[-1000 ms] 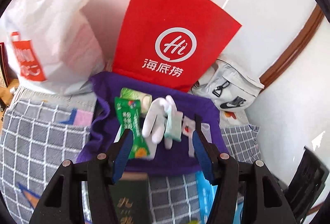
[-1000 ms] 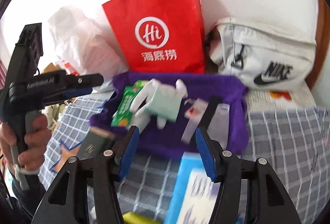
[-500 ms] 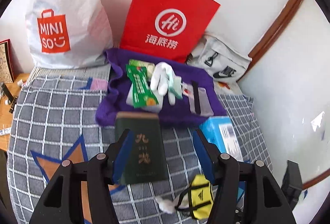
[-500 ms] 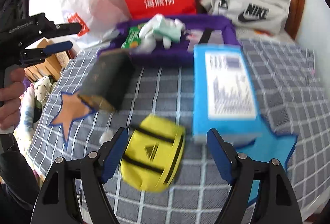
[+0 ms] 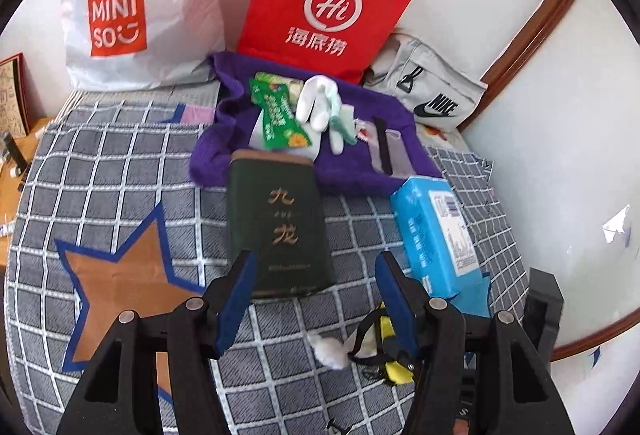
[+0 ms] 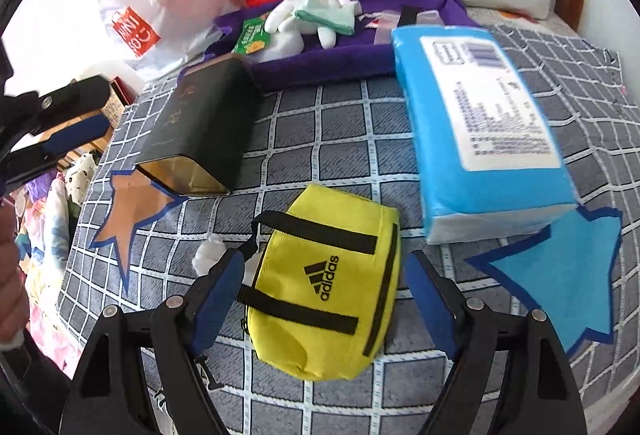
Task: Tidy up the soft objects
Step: 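Grasp the yellow Adidas pouch with the right tool while the left tool approaches the white tissue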
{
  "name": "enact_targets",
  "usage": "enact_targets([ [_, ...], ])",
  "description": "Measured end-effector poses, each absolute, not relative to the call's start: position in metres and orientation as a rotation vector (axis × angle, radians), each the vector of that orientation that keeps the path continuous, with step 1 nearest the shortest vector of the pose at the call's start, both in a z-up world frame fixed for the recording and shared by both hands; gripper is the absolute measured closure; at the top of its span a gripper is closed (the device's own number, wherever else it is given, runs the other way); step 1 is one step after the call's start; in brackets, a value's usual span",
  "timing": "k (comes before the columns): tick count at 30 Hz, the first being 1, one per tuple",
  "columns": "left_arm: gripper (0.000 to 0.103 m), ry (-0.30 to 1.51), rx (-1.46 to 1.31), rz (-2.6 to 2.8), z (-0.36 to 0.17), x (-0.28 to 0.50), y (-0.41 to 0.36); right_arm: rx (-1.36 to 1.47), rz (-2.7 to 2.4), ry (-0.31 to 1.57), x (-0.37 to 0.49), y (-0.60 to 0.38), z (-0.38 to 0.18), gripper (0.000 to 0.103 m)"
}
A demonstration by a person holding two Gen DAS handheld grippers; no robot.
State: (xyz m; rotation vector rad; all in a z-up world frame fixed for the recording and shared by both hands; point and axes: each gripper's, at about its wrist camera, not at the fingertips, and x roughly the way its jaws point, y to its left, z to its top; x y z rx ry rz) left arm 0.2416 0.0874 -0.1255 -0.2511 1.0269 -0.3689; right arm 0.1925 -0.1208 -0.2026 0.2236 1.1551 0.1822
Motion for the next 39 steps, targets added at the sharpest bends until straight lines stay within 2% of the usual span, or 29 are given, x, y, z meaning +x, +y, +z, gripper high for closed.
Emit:
enact_targets([
  [6,0.044,1.036,-0.224,-0.366,-0.127,0.232,0.093,0.216,0.133,1.170,0.192,-0.114,-0.221,0.021],
  [9,0.044,1.040,-0.220,-0.359,-0.129,0.226,0.095,0.240,0.161,1.143,0.184,-0.120,-0.219,0.025],
  [12,0.044,1.048,-0.220,-0.359,-0.135,0.220,0.091,0.215,0.239,1.125,0.177,-0.118,-0.208,0.048],
  [14,0.044,1.054,-0.216,-0.357,-0.142,0.215,0.085,0.189,0.281,1.121,0.172,-0.114,-0.203,0.071],
  [20,0.044,1.094,-0.238,-0.332,-0.164,0.201,0.068,0.148,0.335,1.122,0.156,-0.120,-0.200,0.079],
  [25,0.044,1.116,-0.253,-0.282,-0.176,0.184,0.059,0.102,0.376,1.131,0.138,-0.138,-0.198,0.076],
  [26,0.044,1.126,-0.261,-0.275,-0.180,0.181,0.057,0.084,0.386,1.142,0.136,-0.141,-0.200,0.068],
  [28,0.044,1.137,-0.278,-0.263,-0.183,0.177,0.057,0.062,0.414,1.133,0.129,-0.148,-0.201,0.062],
  [30,0.044,1.143,-0.284,-0.249,-0.185,0.174,0.056,0.054,0.415,1.103,0.126,-0.156,-0.200,0.048],
  [31,0.044,1.142,-0.281,-0.247,-0.185,0.173,0.055,0.056,0.412,1.088,0.127,-0.158,-0.200,0.033],
  [32,0.044,1.141,-0.276,-0.244,-0.184,0.172,0.054,0.056,0.411,1.074,0.128,-0.161,-0.200,0.023],
  [39,0.044,1.139,-0.265,-0.251,-0.182,0.167,0.051,-0.052,0.398,1.080,0.146,-0.153,-0.217,0.022],
])
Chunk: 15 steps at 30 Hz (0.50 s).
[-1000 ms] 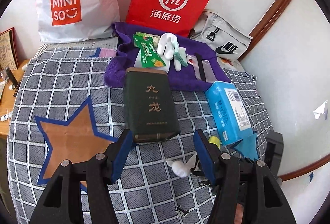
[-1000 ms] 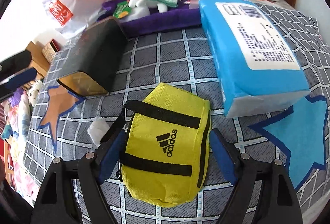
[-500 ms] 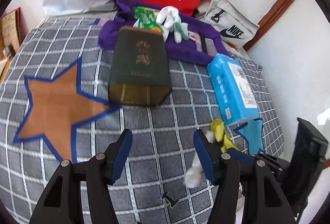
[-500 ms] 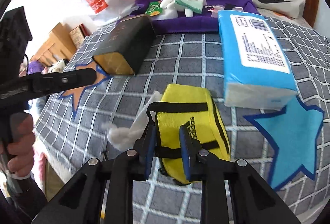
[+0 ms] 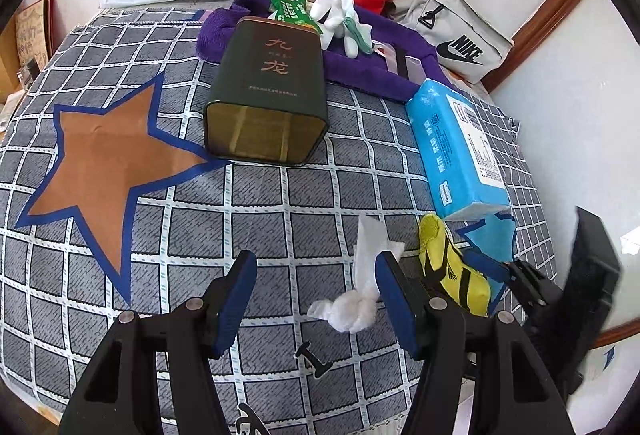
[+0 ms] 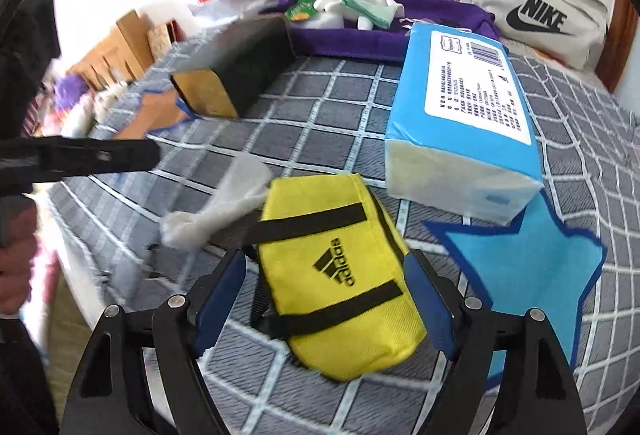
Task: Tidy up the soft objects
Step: 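Grasp the yellow Adidas pouch with the right tool while the left tool approaches the white tissue, then close the left tool on the white tissue while the right tool lifts the pouch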
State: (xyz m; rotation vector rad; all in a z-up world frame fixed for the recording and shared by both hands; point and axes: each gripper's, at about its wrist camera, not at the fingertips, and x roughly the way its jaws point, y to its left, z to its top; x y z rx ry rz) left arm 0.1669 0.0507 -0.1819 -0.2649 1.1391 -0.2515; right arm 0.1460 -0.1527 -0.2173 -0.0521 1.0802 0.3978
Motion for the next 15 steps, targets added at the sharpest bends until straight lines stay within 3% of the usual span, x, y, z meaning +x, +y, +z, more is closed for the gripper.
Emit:
enact_targets([
  [3,0.044,1.143,-0.273,-0.264,-0.184,0.165,0.049,-0.132,0.347,1.074,0.146,-0.152,-0.225,0.023],
  [5,0.044,1.148,-0.265,-0.271,-0.186,0.162,0.045,-0.128,0.314,1.056,0.143,-0.159,-0.224,0.042],
  [6,0.044,1.150,-0.259,-0.275,-0.188,0.162,0.043,-0.111,0.309,1.055,0.141,-0.164,-0.222,0.046],
  [8,0.044,1.157,-0.247,-0.287,-0.192,0.160,0.037,-0.070,0.298,1.059,0.138,-0.176,-0.219,0.074],
  [11,0.044,1.169,-0.219,-0.310,-0.198,0.159,0.026,-0.037,0.293,1.045,0.129,-0.190,-0.213,0.088],
  [15,0.044,1.200,-0.165,-0.348,-0.209,0.157,0.007,-0.025,0.268,1.013,0.115,-0.201,-0.204,0.094],
])
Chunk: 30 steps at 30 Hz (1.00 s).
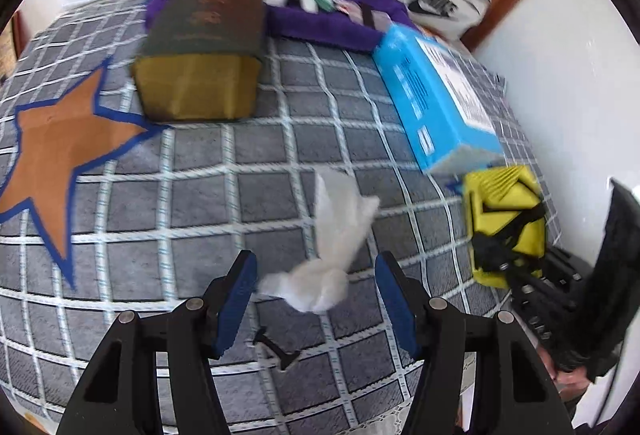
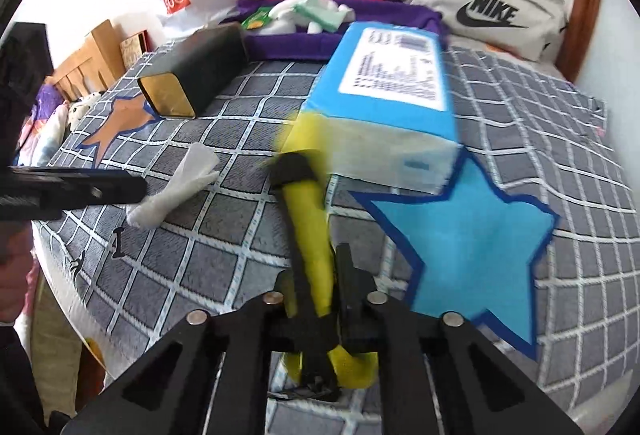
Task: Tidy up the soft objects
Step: 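Close the left tool on the white tissue while the right tool lifts the pouch, then carry the tissue with the left tool while the right tool carries the pouch to the towel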
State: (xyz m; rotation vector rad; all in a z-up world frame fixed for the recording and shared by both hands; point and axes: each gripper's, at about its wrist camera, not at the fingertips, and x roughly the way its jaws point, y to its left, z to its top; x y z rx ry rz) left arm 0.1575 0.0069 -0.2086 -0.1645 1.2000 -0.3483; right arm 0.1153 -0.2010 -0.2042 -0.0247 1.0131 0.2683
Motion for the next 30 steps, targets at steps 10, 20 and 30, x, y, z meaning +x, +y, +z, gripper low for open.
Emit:
enact_targets([
  [10,0.076,1.138,0.135,-0.243,-0.216,0.142,-0.025,0.078,0.243,1.000,0.101,-0.221,-0.196,0.095],
  [20,0.079,1.101,0.021,-0.229,-0.186,0.130,0.009,0.117,0.268,0.968,0.096,-0.216,-0.174,0.095],
  [30,0.079,1.017,-0.067,-0.245,-0.140,0.119,0.026,0.123,0.263,0.913,0.088,-0.212,-0.142,0.095],
])
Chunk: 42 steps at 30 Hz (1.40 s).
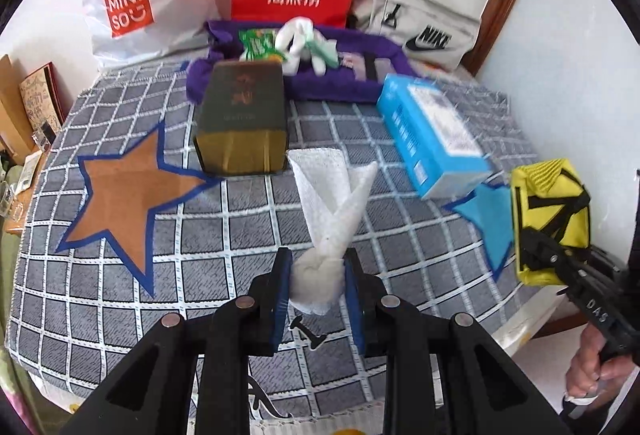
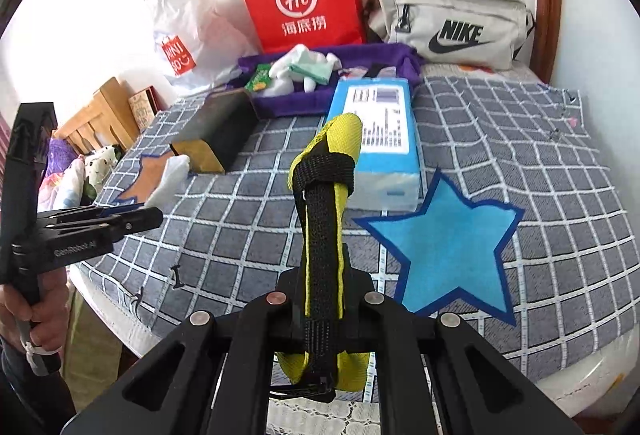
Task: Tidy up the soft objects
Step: 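Carry the tissue with the left tool while the right tool carries the pouch to the towel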
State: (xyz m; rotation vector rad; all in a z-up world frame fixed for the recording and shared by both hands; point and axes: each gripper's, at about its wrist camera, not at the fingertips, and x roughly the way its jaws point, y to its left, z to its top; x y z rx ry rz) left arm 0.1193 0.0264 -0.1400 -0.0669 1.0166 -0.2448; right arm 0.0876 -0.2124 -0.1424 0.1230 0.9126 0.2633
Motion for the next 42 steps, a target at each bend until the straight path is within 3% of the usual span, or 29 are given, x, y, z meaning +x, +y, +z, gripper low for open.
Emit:
enact_targets([
  [17,0.078,0.923,-0.119,-0.282,-0.081,0.123,0.028,0.152,0.295,0.813,0.096,-0.219,-0.087,0.095],
  [42,0.078,0.867,-0.116,-0.222,-0.043,0.178,0.041,0.102,0.274,0.770,0.168,-0.211,-0.049,0.095],
])
